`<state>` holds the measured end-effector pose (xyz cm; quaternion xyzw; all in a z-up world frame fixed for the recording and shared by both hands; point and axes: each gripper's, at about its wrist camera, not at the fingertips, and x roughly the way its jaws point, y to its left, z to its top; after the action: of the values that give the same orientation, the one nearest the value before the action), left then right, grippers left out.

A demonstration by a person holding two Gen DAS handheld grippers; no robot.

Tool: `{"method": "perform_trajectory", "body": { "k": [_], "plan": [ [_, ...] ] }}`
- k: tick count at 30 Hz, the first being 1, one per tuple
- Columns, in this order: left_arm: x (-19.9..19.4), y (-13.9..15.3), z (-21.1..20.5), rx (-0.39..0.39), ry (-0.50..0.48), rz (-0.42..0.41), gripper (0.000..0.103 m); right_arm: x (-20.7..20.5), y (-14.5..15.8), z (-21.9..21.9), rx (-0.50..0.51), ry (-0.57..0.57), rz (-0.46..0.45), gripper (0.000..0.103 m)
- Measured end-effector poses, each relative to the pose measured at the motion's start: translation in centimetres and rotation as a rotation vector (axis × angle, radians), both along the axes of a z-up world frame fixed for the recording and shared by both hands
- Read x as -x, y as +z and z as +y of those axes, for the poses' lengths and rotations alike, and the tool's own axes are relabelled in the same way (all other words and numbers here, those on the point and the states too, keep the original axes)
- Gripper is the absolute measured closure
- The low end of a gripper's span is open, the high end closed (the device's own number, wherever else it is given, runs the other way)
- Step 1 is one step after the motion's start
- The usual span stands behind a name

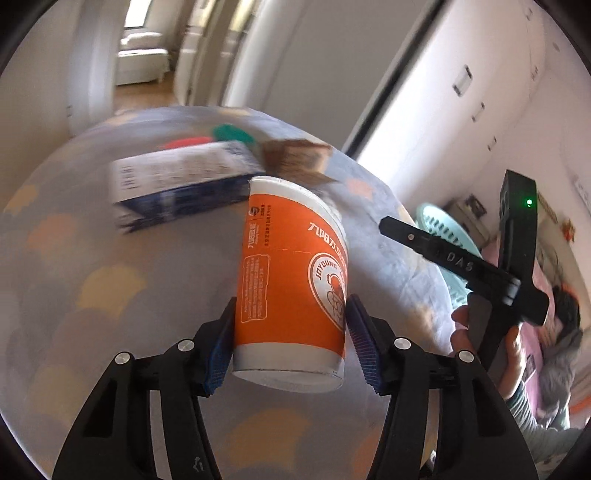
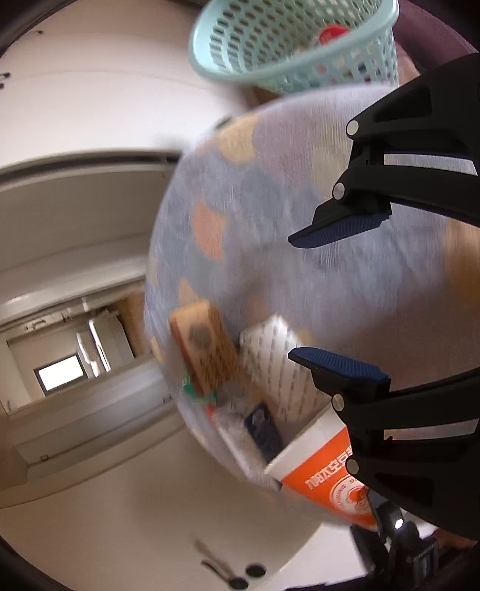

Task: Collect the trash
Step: 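Grasp the orange paper cup with left gripper while right gripper grasps the polka-dot paper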

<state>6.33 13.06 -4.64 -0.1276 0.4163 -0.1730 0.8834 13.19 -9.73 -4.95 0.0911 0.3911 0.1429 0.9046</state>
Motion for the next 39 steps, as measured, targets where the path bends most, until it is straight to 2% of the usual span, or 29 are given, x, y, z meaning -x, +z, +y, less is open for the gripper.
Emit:
{"method": "perform_trajectory", "body": {
  "k": [7, 11, 14, 16, 20, 22, 24, 25, 27, 30, 34, 39],
  "plan": [
    [1.8, 0.3, 4.6, 0.029, 0.112, -0.037, 0.048, -2.7, -0.7, 4.4, 0.004, -0.009, 0.131, 0.033],
    [2.2, 0.3, 6.4, 0.052, 0.148, -0.044, 0.048, -4.2, -2.0, 6.1, -0.001, -0.078, 0.192, 0.028],
    [2.3, 0.2, 7.2, 0.062, 0.159, -0.044, 0.048, -4.7, -2.0, 6.8, 0.015, -0.128, 0.175, 0.023],
    [2.2, 0.0, 7.4, 0.066, 0.162, -0.04, 0.048, -5.0, -2.2, 7.7, 0.051, -0.148, 0.16, 0.019],
    [2.3, -0.1, 7.5, 0.07, 0.159, -0.041, 0.048, -4.7, -2.9, 10.3, 0.233, -0.159, 0.111, 0.019],
    [2.3, 0.1, 7.3, 0.063, 0.154, -0.044, 0.048, -4.1, -2.9, 10.7, 0.265, -0.16, 0.103, 0.027],
    [2.2, 0.2, 7.1, 0.059, 0.147, -0.045, 0.048, -3.5, -2.8, 10.4, 0.281, -0.15, 0.095, 0.042],
    [2.2, 0.3, 6.9, 0.059, 0.143, -0.048, 0.048, -3.2, -2.8, 10.1, 0.278, -0.144, 0.092, 0.045],
    [2.2, 0.4, 6.5, 0.056, 0.132, -0.054, 0.048, -2.5, -2.5, 9.2, 0.258, -0.128, 0.087, 0.066],
    [2.2, 0.7, 5.2, 0.048, 0.107, -0.062, 0.048, -1.1, -2.3, 7.3, 0.163, -0.077, 0.09, 0.082],
    [2.1, 1.3, 3.3, 0.047, 0.067, -0.076, 0.048, 1.1, -1.7, 3.9, 0.064, -0.07, 0.082, 0.089],
    [1.1, 1.2, 0.1, 0.066, 0.005, -0.075, 0.048, 3.1, -0.2, -0.3, 0.042, -0.113, 0.049, 0.089]
  ]
}}
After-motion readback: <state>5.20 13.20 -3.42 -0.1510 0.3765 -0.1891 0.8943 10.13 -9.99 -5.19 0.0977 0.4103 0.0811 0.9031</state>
